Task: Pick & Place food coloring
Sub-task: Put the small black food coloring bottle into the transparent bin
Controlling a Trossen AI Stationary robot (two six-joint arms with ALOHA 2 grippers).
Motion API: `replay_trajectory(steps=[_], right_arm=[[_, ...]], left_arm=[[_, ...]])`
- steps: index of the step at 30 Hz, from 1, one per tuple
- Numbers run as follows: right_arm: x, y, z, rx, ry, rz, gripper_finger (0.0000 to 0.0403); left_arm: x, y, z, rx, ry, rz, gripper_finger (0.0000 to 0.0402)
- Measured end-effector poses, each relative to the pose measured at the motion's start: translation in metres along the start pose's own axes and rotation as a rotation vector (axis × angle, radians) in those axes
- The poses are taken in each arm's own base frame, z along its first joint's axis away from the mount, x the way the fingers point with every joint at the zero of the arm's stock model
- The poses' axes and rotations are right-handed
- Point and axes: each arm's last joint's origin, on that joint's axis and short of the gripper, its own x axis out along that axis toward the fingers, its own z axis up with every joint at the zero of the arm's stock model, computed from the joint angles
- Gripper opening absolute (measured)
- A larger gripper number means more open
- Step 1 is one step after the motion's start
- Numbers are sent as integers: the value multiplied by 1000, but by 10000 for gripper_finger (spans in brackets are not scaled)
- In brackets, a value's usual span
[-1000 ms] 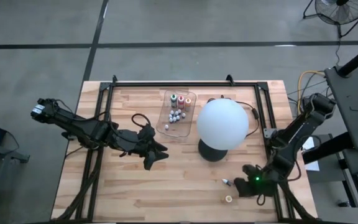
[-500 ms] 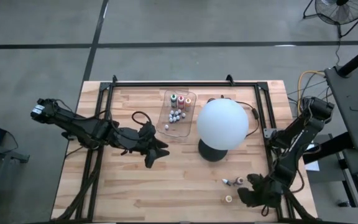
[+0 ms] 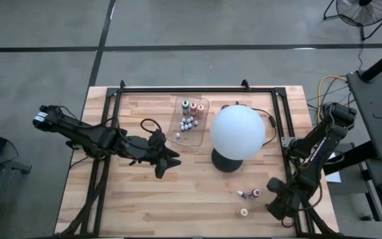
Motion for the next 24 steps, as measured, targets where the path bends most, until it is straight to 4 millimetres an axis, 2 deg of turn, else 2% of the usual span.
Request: replay_trajectory(steps=[5, 10, 18, 24], right_arm=[[1, -5, 3, -362, 37, -73, 93], [5, -7, 7, -550, -12, -130, 121], [10, 0, 1, -625, -79, -59, 174], [3, 5, -16, -638, -171, -12, 185]], left_arm=[[0, 1, 0, -24, -11, 12, 170], [0, 2, 1, -37, -40, 36, 170], [17, 6, -4, -35, -82, 133, 170], [37, 10, -13, -39, -42, 179, 170]])
